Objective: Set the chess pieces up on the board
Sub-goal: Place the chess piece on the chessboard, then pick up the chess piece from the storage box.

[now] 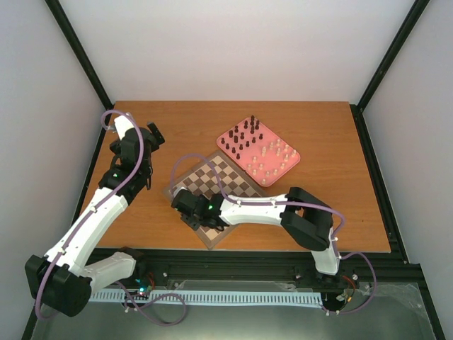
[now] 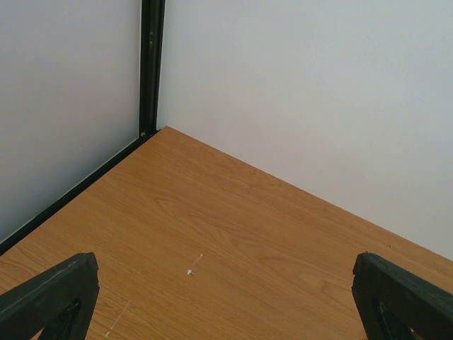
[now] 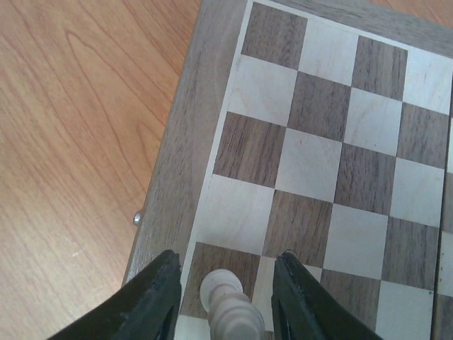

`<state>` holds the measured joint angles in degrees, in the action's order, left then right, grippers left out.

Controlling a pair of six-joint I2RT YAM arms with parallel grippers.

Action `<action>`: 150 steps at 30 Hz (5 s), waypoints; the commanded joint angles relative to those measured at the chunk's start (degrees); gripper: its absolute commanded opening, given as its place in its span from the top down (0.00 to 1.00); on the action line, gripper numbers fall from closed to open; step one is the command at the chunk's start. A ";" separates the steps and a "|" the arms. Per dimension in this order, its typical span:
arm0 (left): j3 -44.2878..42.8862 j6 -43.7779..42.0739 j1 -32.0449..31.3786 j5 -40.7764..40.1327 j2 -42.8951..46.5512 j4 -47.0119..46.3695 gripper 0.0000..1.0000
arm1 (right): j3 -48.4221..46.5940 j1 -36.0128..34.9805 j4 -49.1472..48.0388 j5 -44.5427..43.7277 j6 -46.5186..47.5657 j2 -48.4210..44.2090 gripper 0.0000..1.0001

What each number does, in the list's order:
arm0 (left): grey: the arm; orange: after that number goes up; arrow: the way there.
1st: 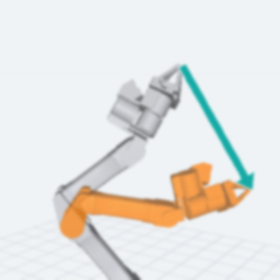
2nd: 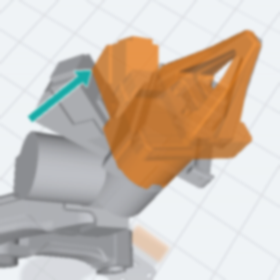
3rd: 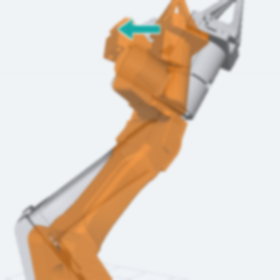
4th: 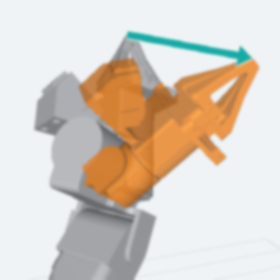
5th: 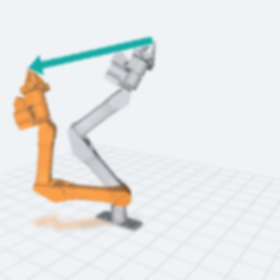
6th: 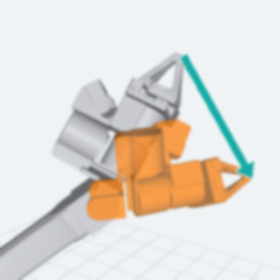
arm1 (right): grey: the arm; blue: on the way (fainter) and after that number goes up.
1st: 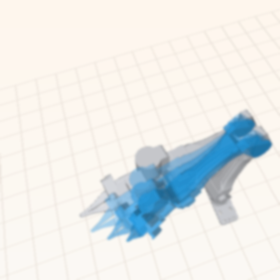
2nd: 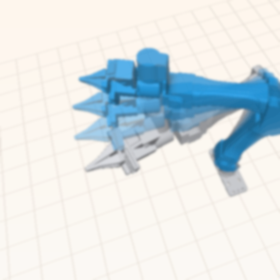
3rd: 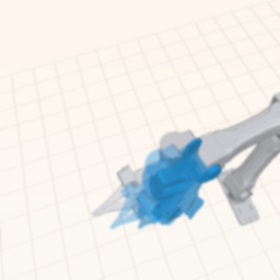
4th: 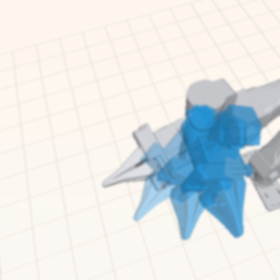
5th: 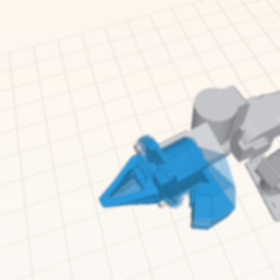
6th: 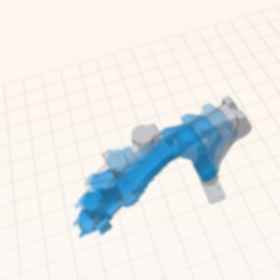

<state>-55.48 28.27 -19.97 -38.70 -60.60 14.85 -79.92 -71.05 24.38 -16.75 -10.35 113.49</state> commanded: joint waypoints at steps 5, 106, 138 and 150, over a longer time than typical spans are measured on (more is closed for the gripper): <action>-0.33 -1.01 0.28 0.11 -0.05 -1.05 0.00 | 2.92 -0.78 -3.94 0.73 0.95 -6.64 0.52; -3.82 -0.76 0.29 -3.53 -9.22 0.75 0.00 | -4.57 53.93 -1.82 7.02 0.14 5.34 0.70; -4.34 -0.50 0.29 -4.48 -10.24 1.32 0.00 | 0.60 53.57 -4.16 8.22 -0.98 -1.72 0.97; -4.13 -0.32 0.28 -4.06 -9.98 1.28 0.00 | 8.23 49.14 -9.86 7.85 0.17 -12.43 0.97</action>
<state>-57.17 28.27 -19.97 -42.19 -70.74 15.51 -73.45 -20.08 16.86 -8.36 -10.74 103.59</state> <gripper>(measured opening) 0.998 0.073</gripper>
